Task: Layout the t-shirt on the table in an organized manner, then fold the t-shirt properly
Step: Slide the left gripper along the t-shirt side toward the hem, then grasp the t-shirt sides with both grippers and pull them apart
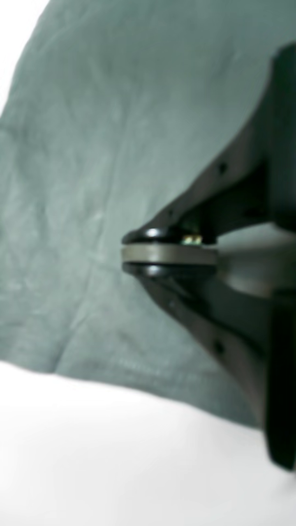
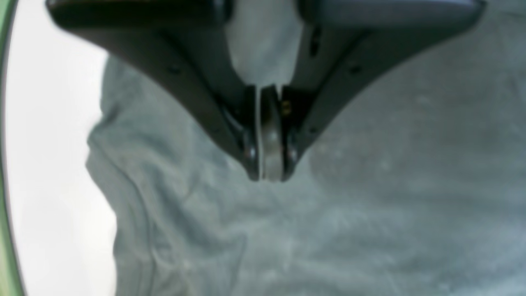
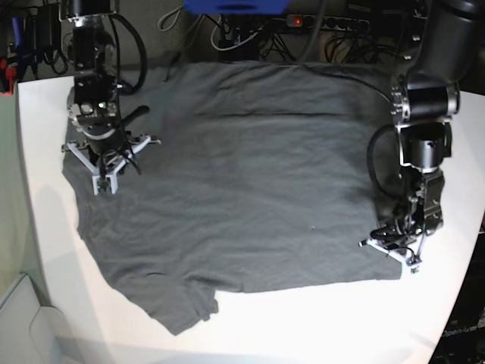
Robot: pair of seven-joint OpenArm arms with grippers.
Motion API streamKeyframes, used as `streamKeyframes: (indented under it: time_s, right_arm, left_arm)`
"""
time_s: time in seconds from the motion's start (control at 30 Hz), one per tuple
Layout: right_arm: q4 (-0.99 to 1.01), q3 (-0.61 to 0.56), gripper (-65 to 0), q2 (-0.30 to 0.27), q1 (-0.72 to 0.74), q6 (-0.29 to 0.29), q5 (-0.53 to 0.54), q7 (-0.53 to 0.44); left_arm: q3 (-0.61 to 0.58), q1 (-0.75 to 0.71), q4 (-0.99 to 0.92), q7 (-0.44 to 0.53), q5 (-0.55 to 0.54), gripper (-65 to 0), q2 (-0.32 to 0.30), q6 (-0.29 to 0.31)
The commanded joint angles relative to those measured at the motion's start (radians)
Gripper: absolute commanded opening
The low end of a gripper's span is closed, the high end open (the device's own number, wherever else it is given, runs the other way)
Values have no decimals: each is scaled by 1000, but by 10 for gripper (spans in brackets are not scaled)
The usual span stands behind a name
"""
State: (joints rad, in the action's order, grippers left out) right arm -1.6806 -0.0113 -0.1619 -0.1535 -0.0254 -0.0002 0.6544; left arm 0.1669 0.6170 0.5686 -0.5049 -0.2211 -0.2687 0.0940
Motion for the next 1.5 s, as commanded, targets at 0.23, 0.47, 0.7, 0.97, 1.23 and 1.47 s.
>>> streamKeyframes:
  time_s: [0.23,0.47,0.7,0.97,1.23,1.47]
  right_arm:
    - [-57,7,-650,-17,-21,5,-4,-25]
    - [-126,7,-650,-17,-45,5,-4,-23]
    - [-154,6,-650,-14,-96,5,-4,-23]
    - [-183,6,-650,-11,-125,5,-4,-23]
    - [-191,3,-650,-8,-128,5,-4,-23]
    - [-191,0,-650,-6,-130,5,-2,-23]
  left_arm:
    - [7,50,-109,127,116,-649,-7,2]
    - [7,51,-144,203,124,-649,-53,2]
    - [7,119,-131,236,119,-649,-70,2]
    - [10,106,141,-203,113,-649,-63,2]
    - [13,-234,684,-571,30,-649,-39,3]
    - [116,-369,746,-564,33,-649,-7,2]
